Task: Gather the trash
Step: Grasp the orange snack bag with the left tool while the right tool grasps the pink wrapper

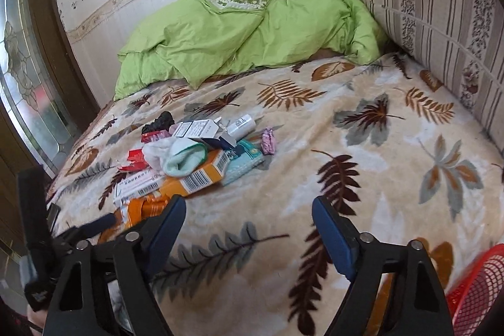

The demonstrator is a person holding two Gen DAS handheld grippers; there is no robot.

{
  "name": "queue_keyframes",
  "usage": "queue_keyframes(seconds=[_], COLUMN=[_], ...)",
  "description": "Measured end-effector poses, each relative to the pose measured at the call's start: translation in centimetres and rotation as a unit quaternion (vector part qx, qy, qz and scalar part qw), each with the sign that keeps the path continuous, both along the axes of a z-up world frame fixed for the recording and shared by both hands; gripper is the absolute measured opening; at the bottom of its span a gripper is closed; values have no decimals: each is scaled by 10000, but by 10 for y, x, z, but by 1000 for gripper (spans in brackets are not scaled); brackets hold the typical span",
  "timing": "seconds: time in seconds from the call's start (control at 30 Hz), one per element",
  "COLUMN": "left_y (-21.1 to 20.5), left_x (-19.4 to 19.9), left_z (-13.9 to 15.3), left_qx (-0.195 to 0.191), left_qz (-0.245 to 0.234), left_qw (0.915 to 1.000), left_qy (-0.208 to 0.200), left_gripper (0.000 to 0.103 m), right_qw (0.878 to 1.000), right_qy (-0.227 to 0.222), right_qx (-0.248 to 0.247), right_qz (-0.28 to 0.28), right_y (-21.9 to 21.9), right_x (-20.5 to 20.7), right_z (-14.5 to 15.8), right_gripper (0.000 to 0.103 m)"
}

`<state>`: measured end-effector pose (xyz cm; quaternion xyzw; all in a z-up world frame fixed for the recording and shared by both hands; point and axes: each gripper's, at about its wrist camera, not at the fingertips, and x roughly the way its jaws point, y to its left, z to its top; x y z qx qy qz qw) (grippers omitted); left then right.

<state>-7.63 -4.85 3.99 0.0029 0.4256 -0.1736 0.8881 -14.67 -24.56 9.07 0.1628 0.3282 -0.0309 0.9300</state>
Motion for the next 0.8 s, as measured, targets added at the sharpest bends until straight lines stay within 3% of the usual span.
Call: queue_keyframes(seconds=[0.03, 0.07, 0.13, 0.2, 0.4, 0.67, 0.8], left_y=[-1, -3, 2, 5, 5, 6, 6], left_x=[5, 9, 14, 16, 20, 25, 28], left_z=[-3, -8, -12, -10, -17, -21, -22], left_qx=[30, 45, -29, -69, 62, 131, 110], left_qz=[-11, -8, 18, 57, 119, 196, 216], left_qw=[10000, 9999, 9998, 9998, 9997, 9995, 9996], left_qy=[56, 136, 197, 160, 214, 196, 174], left_gripper=[63, 60, 60, 59, 57, 54, 54], right_qw=[10000, 9999, 9992, 9976, 9912, 9898, 9853], right_qy=[25, 79, 217, 349, 722, 1156, 1441], right_qx=[60, 127, 322, 563, 1055, 761, 876], right_qz=[4, -28, -130, -209, -343, -338, -266], right_y=[-2, -7, -20, -33, -59, -56, -58], right_x=[6, 15, 31, 48, 114, 175, 186], right_z=[-2, -4, -11, -16, -32, -55, -75], right_gripper=[78, 75, 62, 55, 51, 50, 35])
